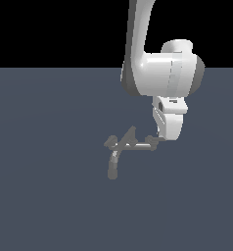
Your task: Turn on the faucet by rotating a designated handle.
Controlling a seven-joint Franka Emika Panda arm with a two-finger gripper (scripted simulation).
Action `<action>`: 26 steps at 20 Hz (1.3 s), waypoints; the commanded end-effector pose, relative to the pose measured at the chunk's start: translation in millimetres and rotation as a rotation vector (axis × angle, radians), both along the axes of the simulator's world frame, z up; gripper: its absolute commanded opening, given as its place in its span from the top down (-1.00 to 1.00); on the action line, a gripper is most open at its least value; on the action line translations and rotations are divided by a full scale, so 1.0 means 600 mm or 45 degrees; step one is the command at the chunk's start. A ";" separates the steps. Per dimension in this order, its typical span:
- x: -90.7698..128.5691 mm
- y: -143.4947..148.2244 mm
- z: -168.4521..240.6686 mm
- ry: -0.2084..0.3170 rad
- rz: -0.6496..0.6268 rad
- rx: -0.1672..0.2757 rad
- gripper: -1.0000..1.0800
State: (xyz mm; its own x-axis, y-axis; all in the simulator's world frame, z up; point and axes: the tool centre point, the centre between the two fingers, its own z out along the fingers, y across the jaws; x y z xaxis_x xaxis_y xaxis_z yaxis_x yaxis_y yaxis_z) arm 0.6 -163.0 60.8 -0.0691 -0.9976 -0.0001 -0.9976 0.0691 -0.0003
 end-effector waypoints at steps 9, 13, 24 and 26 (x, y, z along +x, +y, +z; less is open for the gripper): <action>-0.041 -0.010 0.000 -0.002 0.002 0.000 1.00; -0.064 -0.009 0.000 -0.001 0.001 0.000 1.00; -0.093 0.012 0.000 -0.010 -0.005 -0.004 1.00; -0.103 0.022 0.000 -0.006 -0.003 -0.003 1.00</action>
State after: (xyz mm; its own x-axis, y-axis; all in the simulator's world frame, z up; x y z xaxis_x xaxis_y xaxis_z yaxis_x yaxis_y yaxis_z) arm -59.4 -167.3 60.3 -0.0940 -0.9955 0.0081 -0.9955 0.0939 -0.0088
